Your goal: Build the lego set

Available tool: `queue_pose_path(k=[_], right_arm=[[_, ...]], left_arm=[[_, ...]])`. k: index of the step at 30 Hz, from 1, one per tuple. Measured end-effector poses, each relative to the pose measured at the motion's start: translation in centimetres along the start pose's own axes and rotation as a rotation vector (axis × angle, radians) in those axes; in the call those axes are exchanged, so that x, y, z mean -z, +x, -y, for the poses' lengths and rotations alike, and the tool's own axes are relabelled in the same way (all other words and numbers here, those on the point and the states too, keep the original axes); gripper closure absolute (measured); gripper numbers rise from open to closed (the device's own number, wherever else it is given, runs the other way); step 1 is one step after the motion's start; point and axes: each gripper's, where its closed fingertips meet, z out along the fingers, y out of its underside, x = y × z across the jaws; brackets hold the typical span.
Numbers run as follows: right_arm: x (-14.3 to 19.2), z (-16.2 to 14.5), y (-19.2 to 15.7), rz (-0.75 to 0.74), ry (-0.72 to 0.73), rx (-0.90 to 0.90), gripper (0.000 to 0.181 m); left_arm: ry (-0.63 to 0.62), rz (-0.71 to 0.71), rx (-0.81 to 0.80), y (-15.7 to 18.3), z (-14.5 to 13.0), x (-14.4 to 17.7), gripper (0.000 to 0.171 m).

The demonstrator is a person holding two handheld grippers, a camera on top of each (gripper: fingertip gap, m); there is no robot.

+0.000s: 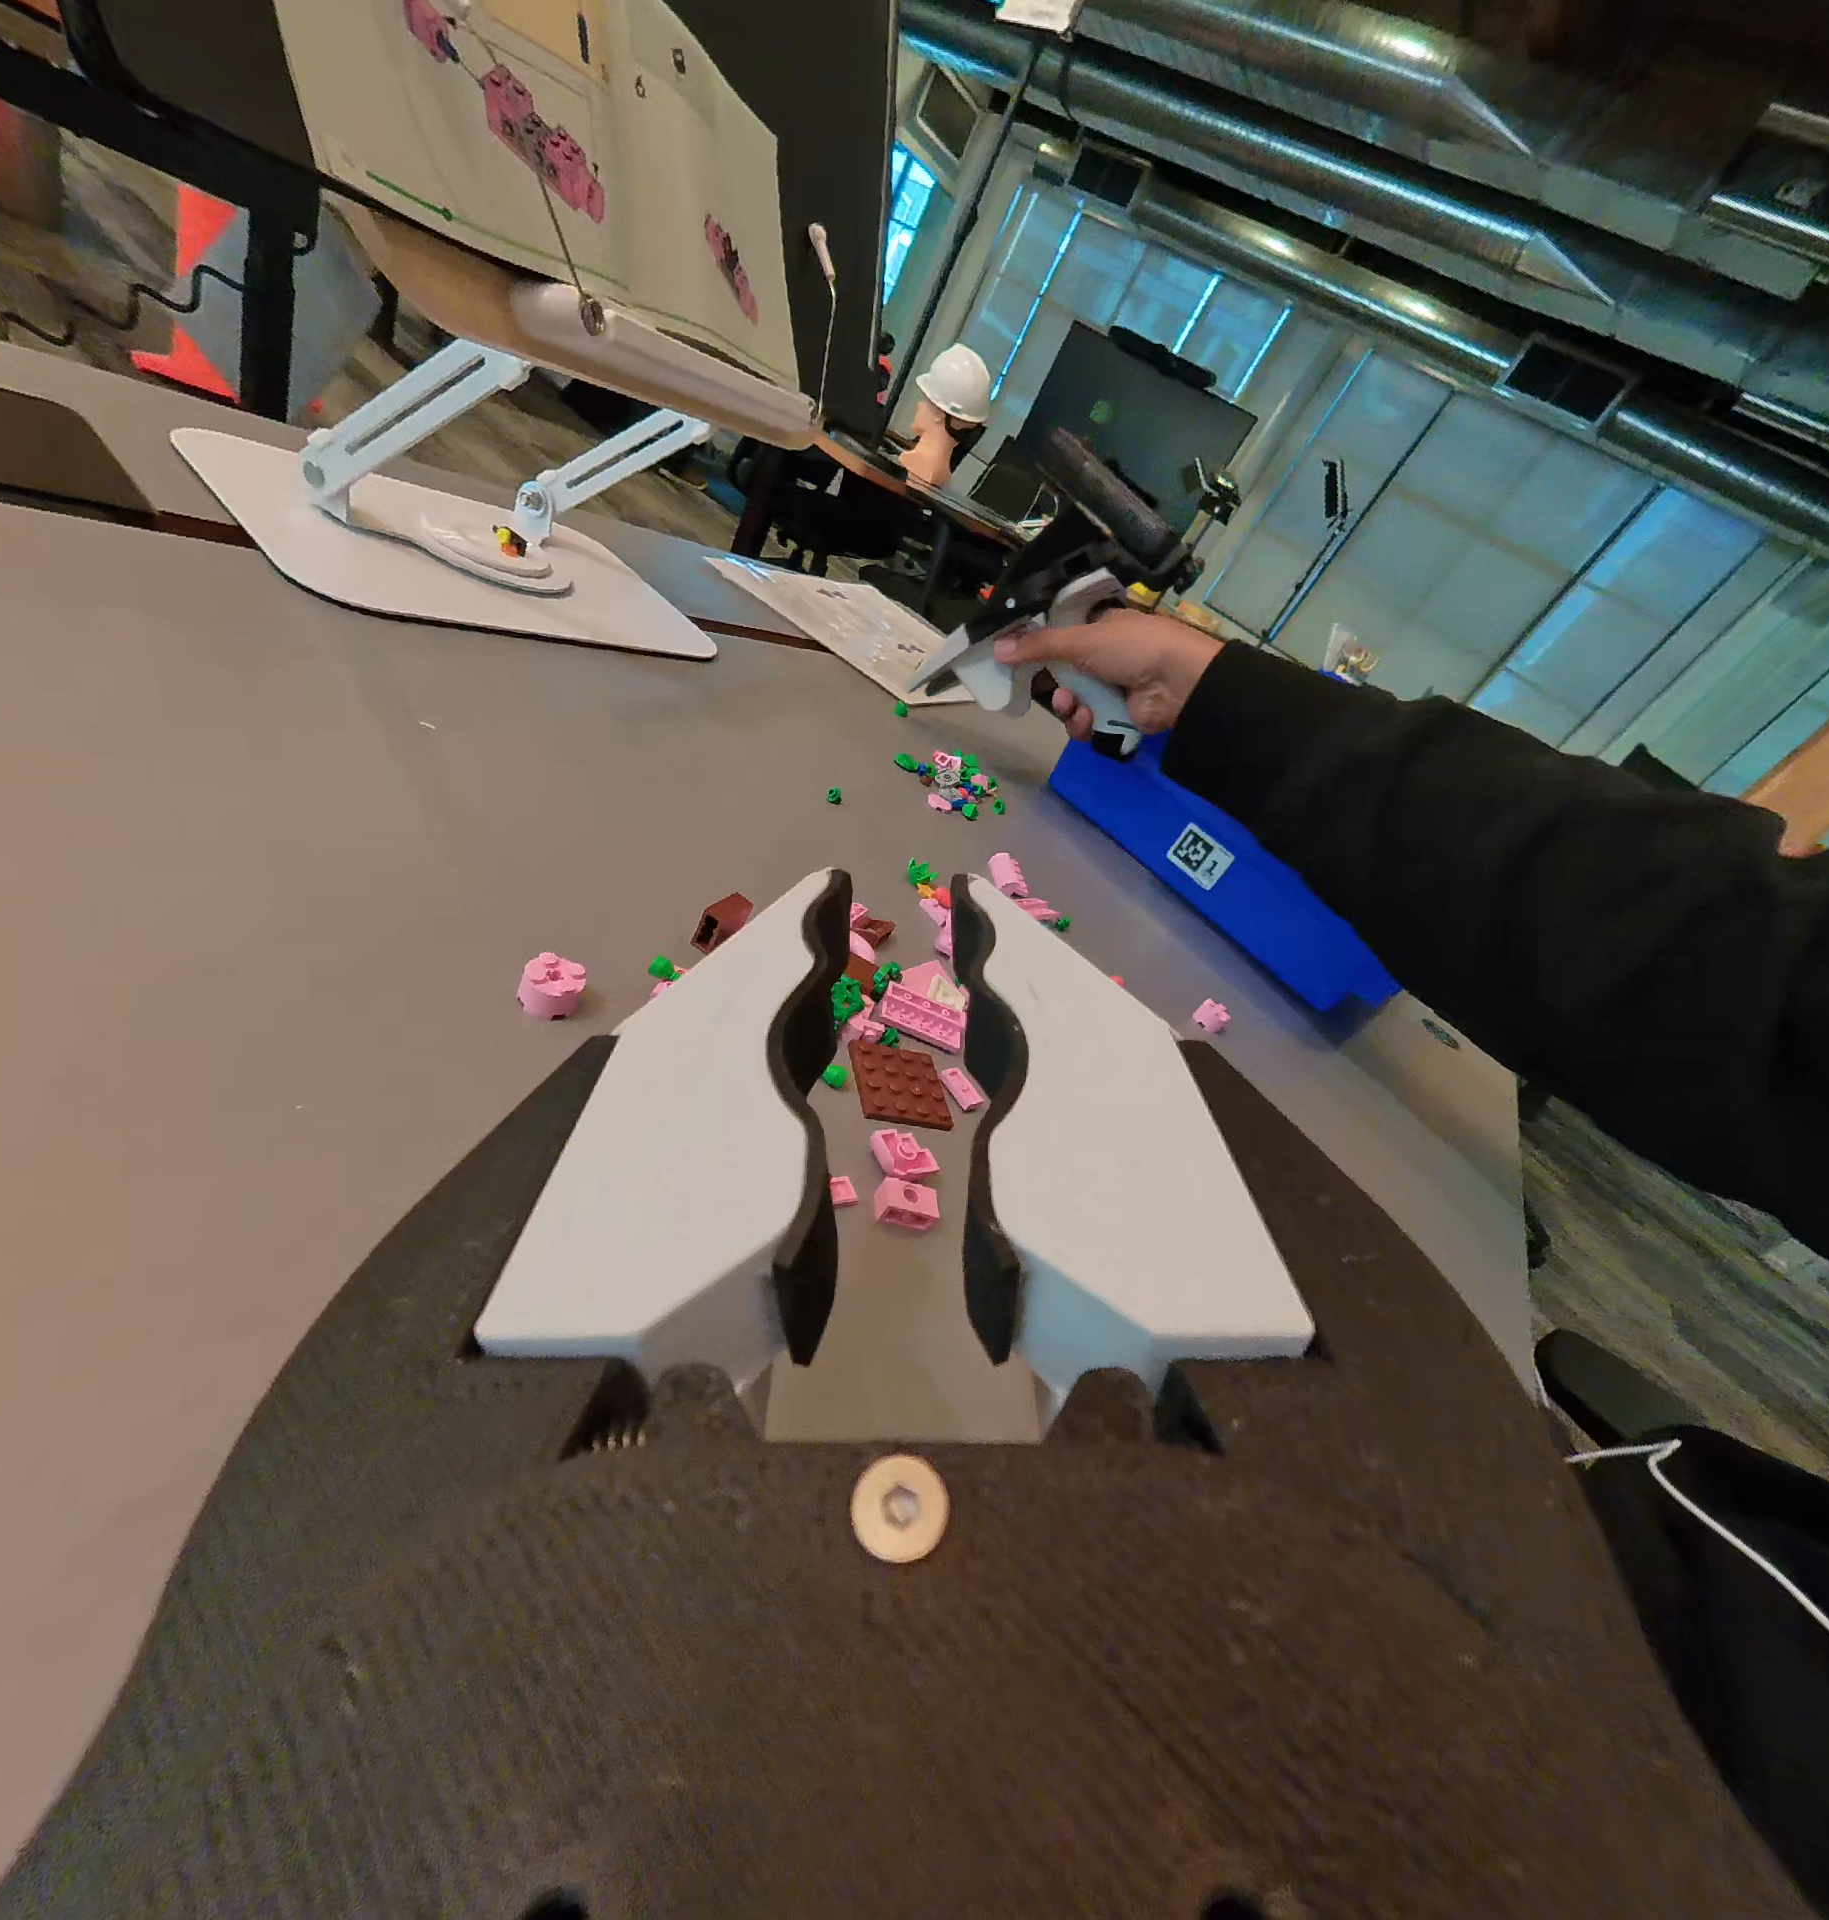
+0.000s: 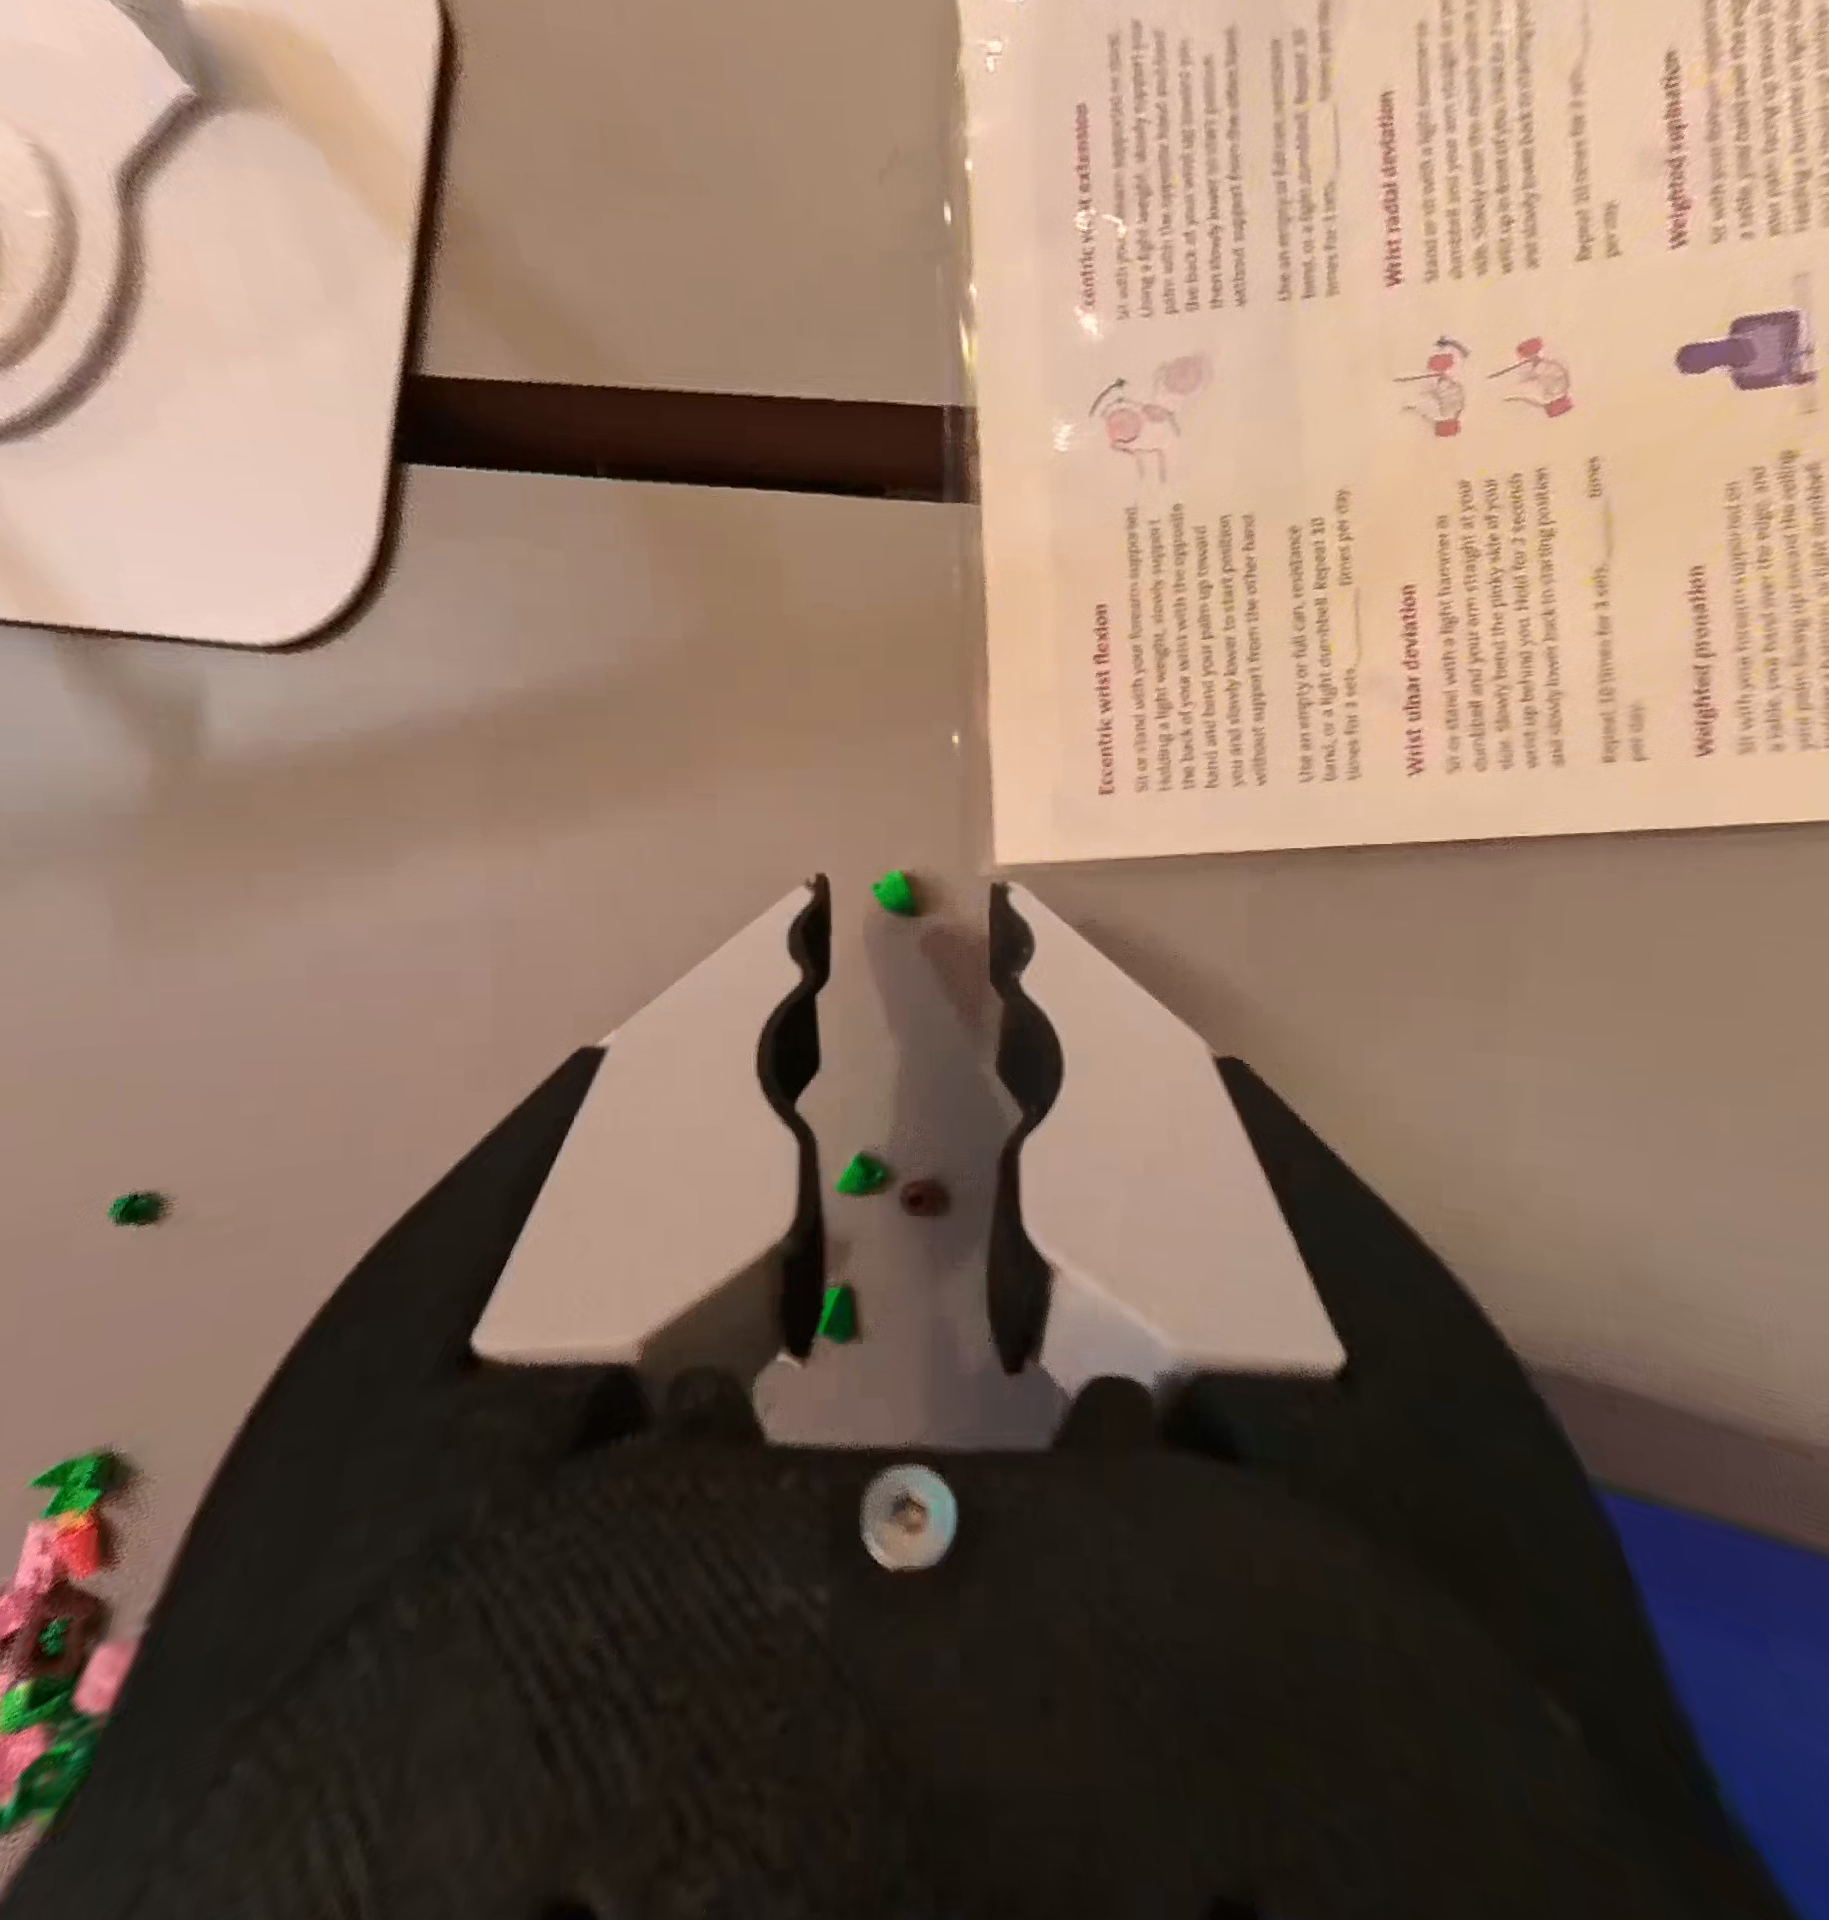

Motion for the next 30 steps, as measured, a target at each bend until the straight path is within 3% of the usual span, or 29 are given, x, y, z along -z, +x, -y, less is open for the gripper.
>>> queue_pose_path(k=[7, 11, 14, 22, 24, 26, 30], right_arm=[[-1.1, 0.2, -0.6, -0.024, -0.027, 0.113, 0.16], [-1.6, -0.9, -0.8, -0.058, -0.088, 0.156, 0.176], [-1.0, -1.8, -1.2, -0.062, -0.118, 0.189, 0.177], [3.1, -7.2, -3.5, 0.003, -0.179, 0.292, 0.177], [3.4, -7.4, -3.5, 0.014, -0.16, 0.279, 0.174], [3.6, -7.0, -4.0, 0.059, -0.137, 0.233, 0.159], [4.6, -5.9, -5.0, 0.074, -0.086, 0.234, 0.156]], left_arm=[[0.006, -0.028, 0.033, 0.2, 0.0, -0.1, 0.153], [0.046, -0.019, 0.012, 0.2, 0.7, 0.3, 0.156], [0.057, -0.019, 0.013, 0.2, 0.9, 0.5, 0.156], [0.044, -0.043, 0.026, 0.6, 0.7, 0.3, 0.155], [0.041, -0.042, 0.023, 0.6, 0.6, 0.2, 0.155], [0.043, -0.034, 0.015, 0.5, 0.6, 0.3, 0.155], [0.041, -0.027, 0.011, 0.4, 0.6, 0.3, 0.155]])
